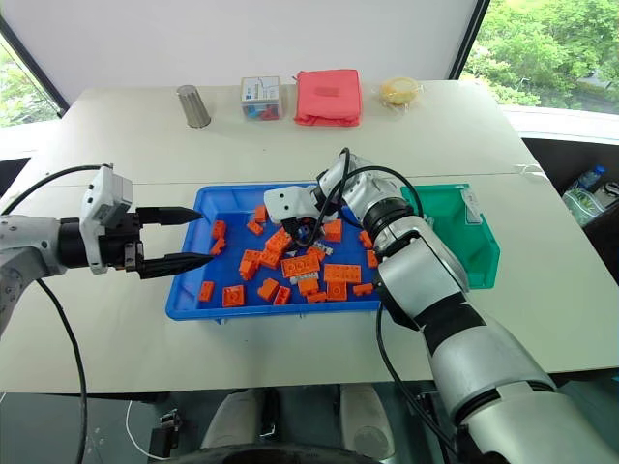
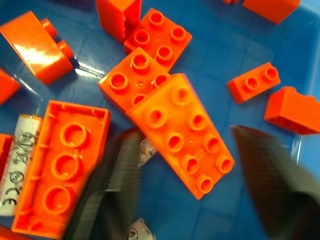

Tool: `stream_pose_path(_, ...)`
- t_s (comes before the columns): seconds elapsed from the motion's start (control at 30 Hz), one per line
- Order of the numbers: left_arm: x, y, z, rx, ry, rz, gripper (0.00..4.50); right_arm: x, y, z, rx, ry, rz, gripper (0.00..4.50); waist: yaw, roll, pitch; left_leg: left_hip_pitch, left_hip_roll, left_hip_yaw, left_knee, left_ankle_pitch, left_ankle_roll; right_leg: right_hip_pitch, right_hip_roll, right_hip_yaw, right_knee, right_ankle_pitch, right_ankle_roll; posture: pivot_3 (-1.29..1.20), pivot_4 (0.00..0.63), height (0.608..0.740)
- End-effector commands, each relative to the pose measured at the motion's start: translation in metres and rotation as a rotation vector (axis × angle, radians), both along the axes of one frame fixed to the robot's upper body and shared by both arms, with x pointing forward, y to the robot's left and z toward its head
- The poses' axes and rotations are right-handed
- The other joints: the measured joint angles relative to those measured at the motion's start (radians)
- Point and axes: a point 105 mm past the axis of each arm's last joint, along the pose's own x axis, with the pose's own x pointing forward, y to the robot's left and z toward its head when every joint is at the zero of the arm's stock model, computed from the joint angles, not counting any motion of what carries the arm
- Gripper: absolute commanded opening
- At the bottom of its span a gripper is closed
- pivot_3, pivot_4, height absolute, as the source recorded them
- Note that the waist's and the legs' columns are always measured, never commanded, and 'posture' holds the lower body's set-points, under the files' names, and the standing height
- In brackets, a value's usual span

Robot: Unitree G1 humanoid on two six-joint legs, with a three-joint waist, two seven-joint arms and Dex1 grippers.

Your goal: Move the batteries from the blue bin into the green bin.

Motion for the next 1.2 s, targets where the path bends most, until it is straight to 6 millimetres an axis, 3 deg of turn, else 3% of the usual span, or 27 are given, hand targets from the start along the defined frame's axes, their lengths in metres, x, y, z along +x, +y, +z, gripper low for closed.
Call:
stream_pose_path(0.03,0.001,-0.002,0.009,-0.002,-0.049,-0.009,4.5,0.001,0.006,0.015,0.042,-0.01,0.01,1.71,0.0,0.0,0.0,0.0,0.0,0.0,0.0,0.0,0.0,0.0,0.0,0.0,0.0,0.0,0.0,0.0,0.15,0.74)
stream_pose_path(0.2,0.002,-0.004,0.01,-0.002,-0.055,-0.011,4.5,0.001,0.006,0.018,0.046,-0.007,0.01,1.71,0.0,0.0,0.0,0.0,0.0,0.0,0.0,0.0,0.0,0.0,0.0,0.0,0.0,0.0,0.0,0.0,0.15,0.74)
stream_pose_path(0.3,0.003,-0.004,0.009,0.003,-0.059,-0.012,4.5,0.0,0.012,0.022,0.065,-0.014,0.02,0.89,0.0,0.0,0.0,0.0,0.0,0.0,0.0,0.0,0.0,0.0,0.0,0.0,0.0,0.0,0.0,0.0,0.15,0.74)
stream_pose_path(0.33,0.003,-0.004,0.009,0.006,-0.061,-0.013,4.5,-0.001,0.017,0.025,0.083,-0.013,0.031,0.89,-0.001,0.0,0.0,0.0,0.0,0.0,0.0,0.0,0.0,0.0,0.0,0.0,0.0,0.0,0.0,0.0,0.15,0.74)
stream_pose_path(0.4,0.004,-0.004,0.008,0.009,-0.063,-0.013,4.5,-0.004,0.027,0.03,0.109,-0.011,0.045,0.13,-0.004,0.0,0.0,0.0,0.0,0.0,0.0,0.0,0.0,0.0,0.0,0.0,0.0,0.0,0.0,0.0,0.15,0.74)
stream_pose_path(0.43,0.004,-0.004,0.008,0.008,-0.063,-0.013,4.5,-0.004,0.029,0.031,0.115,-0.007,0.047,0.02,-0.005,0.0,0.0,0.0,0.0,0.0,0.0,0.0,0.0,0.0,0.0,0.0,0.0,0.0,0.0,0.0,0.15,0.74)
stream_pose_path(0.73,0.003,-0.005,0.009,0.001,-0.068,-0.008,4.5,-0.003,0.045,0.037,0.171,-0.048,0.024,0.02,0.0,0.0,0.0,0.0,0.0,0.0,0.0,0.0,0.0,0.0,-0.001,0.0,0.0,0.0,0.0,0.0,0.15,0.74)
stream_pose_path(0.9,0.0,-0.005,0.007,0.002,-0.058,-0.009,4.5,0.006,0.029,0.05,0.169,-0.024,-0.05,0.02,0.001,0.0,0.0,0.0,0.0,-0.001,0.0,0.0,0.0,0.0,-0.001,0.0,0.0,0.0,-0.001,0.0,0.15,0.74)
stream_pose_path(1.07,0.001,-0.005,0.005,0.001,-0.053,-0.021,4.5,0.01,0.005,0.036,0.09,0.009,-0.145,0.02,0.0,0.0,0.0,0.0,0.0,-0.002,0.0,0.0,0.0,0.0,-0.001,0.0,0.0,0.0,0.0,0.0,0.15,0.74)
stream_pose_path(1.2,0.001,-0.011,0.003,0.003,-0.044,-0.062,4.5,-0.001,0.0,0.035,0.11,0.098,-0.21,1.69,0.002,0.0,0.0,0.0,0.0,-0.001,-0.001,0.0,0.0,0.0,0.0,0.0,0.0,0.0,0.0,0.0,0.15,0.74)
